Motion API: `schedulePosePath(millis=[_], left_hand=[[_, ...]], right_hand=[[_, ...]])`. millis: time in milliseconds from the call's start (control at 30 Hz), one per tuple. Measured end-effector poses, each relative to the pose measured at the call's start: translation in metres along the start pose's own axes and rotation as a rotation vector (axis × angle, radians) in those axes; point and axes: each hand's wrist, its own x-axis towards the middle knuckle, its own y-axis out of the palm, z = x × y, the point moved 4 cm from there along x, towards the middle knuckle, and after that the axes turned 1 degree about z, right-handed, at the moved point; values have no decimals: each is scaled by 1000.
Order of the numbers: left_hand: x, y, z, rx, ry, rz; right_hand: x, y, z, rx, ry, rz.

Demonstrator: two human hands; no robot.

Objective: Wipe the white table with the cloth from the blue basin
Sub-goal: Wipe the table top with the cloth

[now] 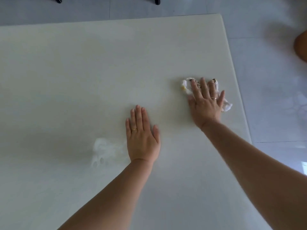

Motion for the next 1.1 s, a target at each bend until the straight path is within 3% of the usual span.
schedulePosePath(millis=[67,100,233,300,367,433,533,567,667,733,800,900,967,1000,1033,1100], left_hand=[[0,-1,-1,6,-5,4],[0,-1,-2,17,-9,7],[1,-3,-1,38,-15,24],[1,-4,-1,18,-8,22],[1,-4,-2,4,-7,20],[1,-5,-3,-3,-7,21],[2,-3,-3,9,-15,28],[1,-3,-2,15,-16,36],[1,-4,-2,30,-14,54],[1,-4,-2,24,-11,47],[1,-5,-2,16,-13,44],[1,-5,-2,10,-15,53],[2,-5,-2,7,-18,52],[2,-5,-2,3,-18,55],[2,-5,-3,-2,-18,56],[3,-7,-3,-16,-21,56]], right_hand=[[-7,8,28,38,143,-12],[-17,15,48,28,94,7],[-44,27,86,-124,-431,132],[-26,19,65,-161,-544,130],[2,9,37,-131,-414,97],[23,0,21,-20,-126,46],[14,10,54,25,140,11],[4,16,72,15,89,20],[-25,28,103,-80,-317,100],[-9,19,88,-134,-573,159],[18,9,59,-190,-676,159],[67,-9,24,-53,-285,80],[72,-7,36,51,19,25],[67,-3,50,73,84,29],[58,3,68,75,52,42],[34,15,97,7,-247,94]])
